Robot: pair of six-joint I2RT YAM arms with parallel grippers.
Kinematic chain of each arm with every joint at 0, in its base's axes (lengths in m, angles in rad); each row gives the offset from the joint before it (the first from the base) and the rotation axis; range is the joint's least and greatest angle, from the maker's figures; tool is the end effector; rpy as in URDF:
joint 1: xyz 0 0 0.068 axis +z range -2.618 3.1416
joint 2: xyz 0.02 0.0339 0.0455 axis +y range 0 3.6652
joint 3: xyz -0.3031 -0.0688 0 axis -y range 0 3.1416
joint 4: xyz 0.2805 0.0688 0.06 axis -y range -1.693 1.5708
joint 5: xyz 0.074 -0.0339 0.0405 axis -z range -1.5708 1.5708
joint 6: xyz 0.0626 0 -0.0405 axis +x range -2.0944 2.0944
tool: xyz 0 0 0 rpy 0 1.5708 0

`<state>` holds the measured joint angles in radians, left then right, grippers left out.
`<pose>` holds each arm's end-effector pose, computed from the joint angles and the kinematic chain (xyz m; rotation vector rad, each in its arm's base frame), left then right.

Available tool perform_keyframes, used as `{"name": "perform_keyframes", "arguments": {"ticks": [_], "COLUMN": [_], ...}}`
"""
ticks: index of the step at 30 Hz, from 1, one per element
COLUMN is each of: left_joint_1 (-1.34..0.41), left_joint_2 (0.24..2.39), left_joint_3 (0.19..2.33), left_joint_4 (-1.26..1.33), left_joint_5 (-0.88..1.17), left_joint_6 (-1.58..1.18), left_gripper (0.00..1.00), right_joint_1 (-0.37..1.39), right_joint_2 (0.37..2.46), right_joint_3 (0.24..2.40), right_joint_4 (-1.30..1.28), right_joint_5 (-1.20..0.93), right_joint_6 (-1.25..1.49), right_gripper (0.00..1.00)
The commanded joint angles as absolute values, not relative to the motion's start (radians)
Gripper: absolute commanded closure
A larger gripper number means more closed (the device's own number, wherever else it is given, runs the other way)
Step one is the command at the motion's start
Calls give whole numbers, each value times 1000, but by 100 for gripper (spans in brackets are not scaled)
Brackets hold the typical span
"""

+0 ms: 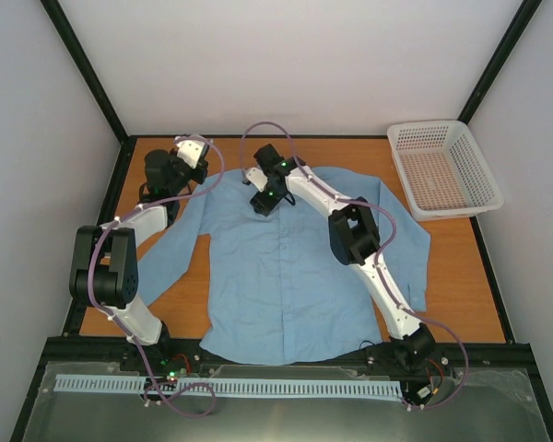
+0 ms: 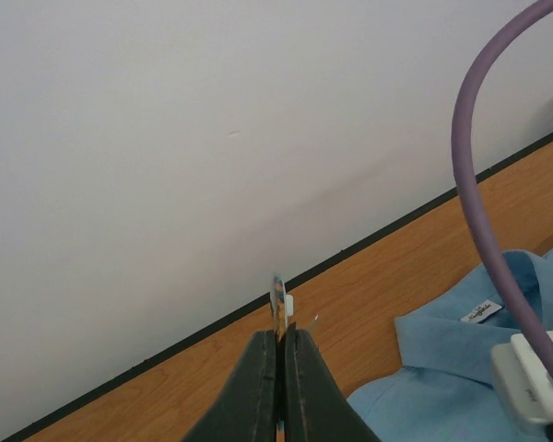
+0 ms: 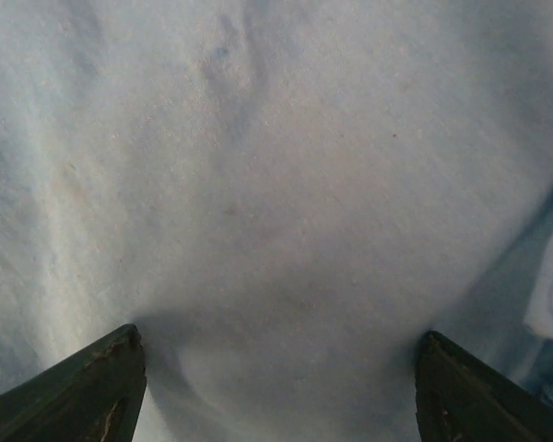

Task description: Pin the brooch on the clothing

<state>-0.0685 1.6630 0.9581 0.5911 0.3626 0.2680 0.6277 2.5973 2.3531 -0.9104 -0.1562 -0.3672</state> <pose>0.4296 -0.0517 0.2642 0.5448 1.5887 -0.1551 0.4968 0.3725 0.1366 -1.3449 2.3820 0.2872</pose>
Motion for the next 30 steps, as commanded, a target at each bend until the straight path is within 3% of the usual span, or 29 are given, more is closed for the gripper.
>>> {"name": "perform_keyframes", "arguments": {"ticks": [1,6,11,19,30], "left_joint_1": [-72,-72,-72,-75,-113], "left_joint_2": [1642,1638,1636,1659,1722], "left_joint_3": [956,956,953,961,982], "left_joint_4": [615,615,616,588,552], "left_joint_5": [367,369,369,421,409], "left_joint_6": [271,270,271,329,459], "left_gripper": [99,99,99,99,99], "right_joint_1": [642,640,623,581,555], "right_joint_2": [2665,2714,2800,2740,2599], "right_joint_3": [2438,2470,2551,2546,2496], "right_joint_4": [-1016,-1071,-1147,-1060,-885], "right_joint_5": [-108,-88,-144,-222,-420], "right_joint_6": [-305,-262,-235,-272,-330], "right_gripper": [23,29,69,97,97]}}
